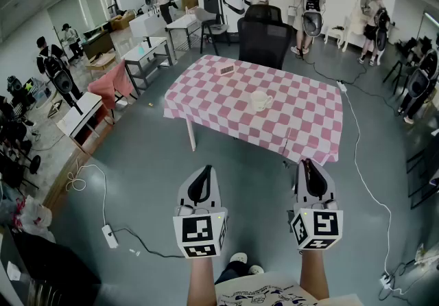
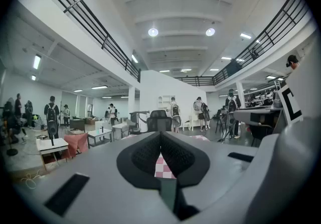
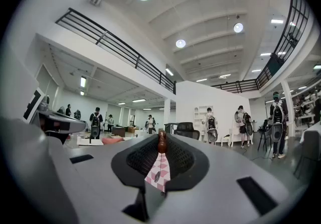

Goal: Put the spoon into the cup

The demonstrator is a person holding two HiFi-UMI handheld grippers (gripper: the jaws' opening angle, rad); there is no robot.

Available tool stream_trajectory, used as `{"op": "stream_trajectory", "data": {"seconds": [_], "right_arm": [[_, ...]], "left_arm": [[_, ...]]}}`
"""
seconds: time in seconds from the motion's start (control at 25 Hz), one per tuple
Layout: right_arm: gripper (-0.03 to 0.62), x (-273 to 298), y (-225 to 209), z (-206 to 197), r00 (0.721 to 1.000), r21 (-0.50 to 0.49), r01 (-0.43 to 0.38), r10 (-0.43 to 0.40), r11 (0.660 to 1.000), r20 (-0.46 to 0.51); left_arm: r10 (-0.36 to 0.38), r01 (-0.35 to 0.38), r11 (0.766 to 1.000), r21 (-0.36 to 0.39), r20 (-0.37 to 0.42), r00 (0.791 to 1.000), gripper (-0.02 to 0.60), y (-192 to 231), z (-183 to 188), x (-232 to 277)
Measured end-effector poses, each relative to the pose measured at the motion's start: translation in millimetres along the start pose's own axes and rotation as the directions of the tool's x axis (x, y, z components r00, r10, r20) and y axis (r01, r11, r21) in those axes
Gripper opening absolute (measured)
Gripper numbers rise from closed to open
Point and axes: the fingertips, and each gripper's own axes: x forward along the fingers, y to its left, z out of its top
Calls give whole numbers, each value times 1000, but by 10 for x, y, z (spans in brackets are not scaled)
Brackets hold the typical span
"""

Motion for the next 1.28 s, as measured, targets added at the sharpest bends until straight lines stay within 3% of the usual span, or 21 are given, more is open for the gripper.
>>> {"op": "stream_trajectory", "data": {"seconds": [1.28], "right_arm": [[54,629,79,-253,998,48,58,-57,997,-12]], "left_arm": [[-40,41,999,14,-35,999,14,377,-202,663]]}}
